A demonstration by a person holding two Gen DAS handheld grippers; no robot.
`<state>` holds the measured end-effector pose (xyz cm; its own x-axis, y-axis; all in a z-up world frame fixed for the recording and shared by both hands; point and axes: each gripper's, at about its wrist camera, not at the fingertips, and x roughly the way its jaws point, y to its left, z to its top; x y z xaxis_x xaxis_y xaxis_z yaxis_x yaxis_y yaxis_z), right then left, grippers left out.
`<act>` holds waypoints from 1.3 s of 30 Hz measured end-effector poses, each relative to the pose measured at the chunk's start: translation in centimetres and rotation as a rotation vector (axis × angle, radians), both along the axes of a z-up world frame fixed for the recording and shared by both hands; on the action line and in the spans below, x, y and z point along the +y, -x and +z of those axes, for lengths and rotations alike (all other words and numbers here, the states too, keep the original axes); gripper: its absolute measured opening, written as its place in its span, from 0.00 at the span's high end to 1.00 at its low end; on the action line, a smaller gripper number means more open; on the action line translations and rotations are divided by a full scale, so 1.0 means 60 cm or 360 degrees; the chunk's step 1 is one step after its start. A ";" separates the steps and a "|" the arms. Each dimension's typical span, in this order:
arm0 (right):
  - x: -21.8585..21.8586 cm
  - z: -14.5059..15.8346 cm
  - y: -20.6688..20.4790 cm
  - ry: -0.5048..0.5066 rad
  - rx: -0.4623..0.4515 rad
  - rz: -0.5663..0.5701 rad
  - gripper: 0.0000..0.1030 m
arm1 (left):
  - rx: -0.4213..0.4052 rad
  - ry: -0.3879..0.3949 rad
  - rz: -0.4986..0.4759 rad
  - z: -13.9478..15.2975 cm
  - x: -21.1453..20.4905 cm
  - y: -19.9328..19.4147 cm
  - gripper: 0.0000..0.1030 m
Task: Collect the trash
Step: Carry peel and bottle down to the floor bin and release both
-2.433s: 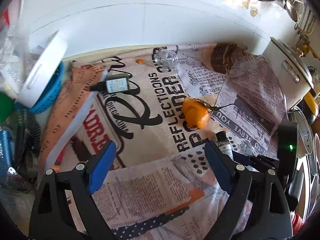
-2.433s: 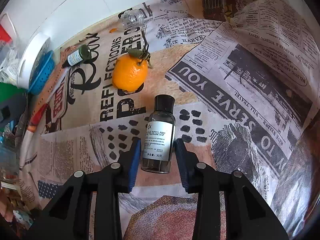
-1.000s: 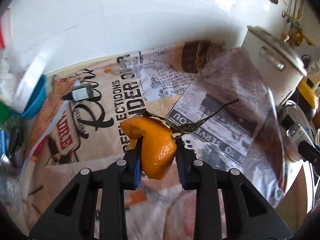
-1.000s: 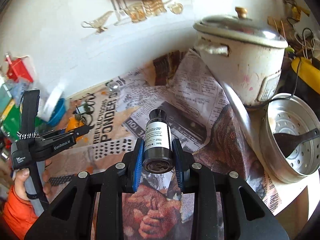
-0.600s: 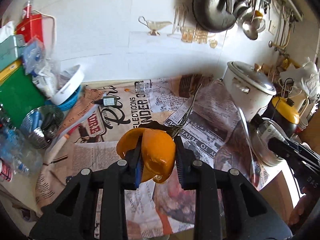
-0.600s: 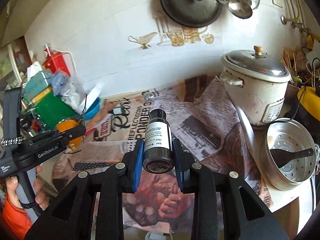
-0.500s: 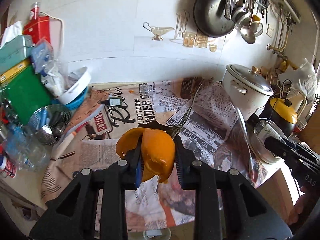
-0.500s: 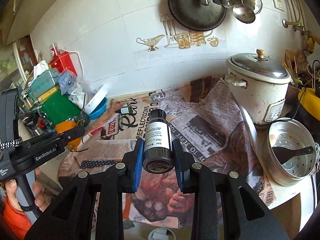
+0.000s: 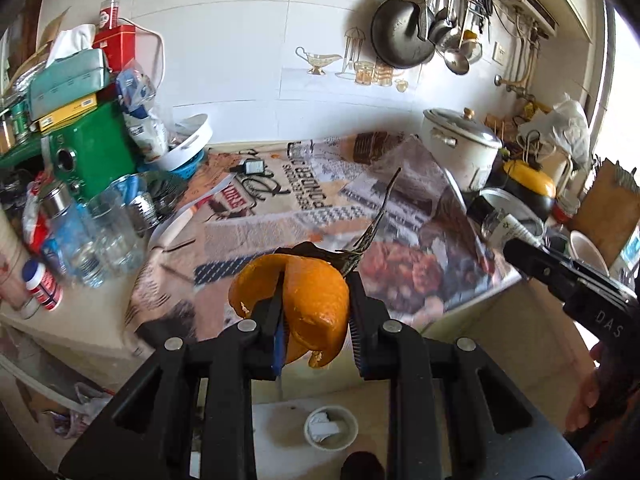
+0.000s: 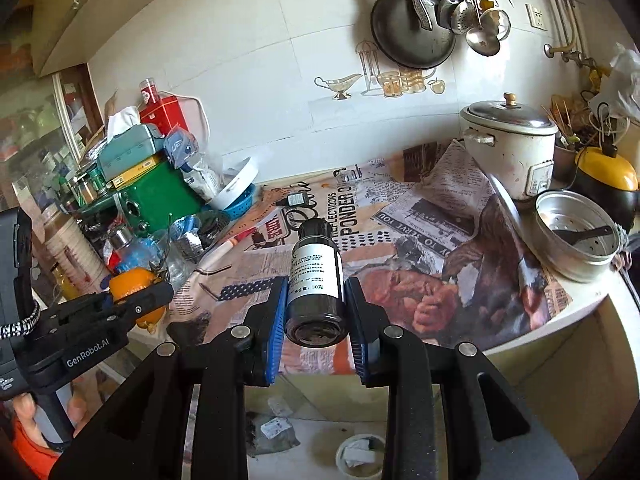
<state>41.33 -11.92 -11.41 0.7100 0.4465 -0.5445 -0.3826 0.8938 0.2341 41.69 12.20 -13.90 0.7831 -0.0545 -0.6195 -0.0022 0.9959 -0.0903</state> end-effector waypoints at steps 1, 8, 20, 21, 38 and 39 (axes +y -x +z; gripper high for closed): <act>0.005 -0.003 0.016 -0.0004 0.0003 -0.0015 0.75 | 0.0006 -0.0006 -0.0011 -0.004 0.003 0.019 0.76; 0.021 -0.026 0.095 -0.0006 0.0116 -0.0053 0.75 | 0.0165 0.0065 -0.0077 -0.053 0.012 0.089 0.76; -0.001 -0.188 0.102 0.0128 0.0415 -0.0031 0.75 | 0.0439 0.0170 -0.0022 -0.241 -0.021 0.100 0.76; -0.008 -0.211 0.096 0.0136 0.0446 -0.0023 0.75 | 0.0456 0.0166 -0.0001 -0.264 -0.025 0.097 0.76; -0.034 -0.688 -0.002 0.0307 0.0916 0.0156 0.75 | 0.0700 0.0234 0.0284 -0.668 -0.059 0.077 0.76; -0.028 -0.704 -0.006 0.0305 0.0919 0.0172 0.75 | 0.0714 0.0236 0.0289 -0.686 -0.058 0.075 0.77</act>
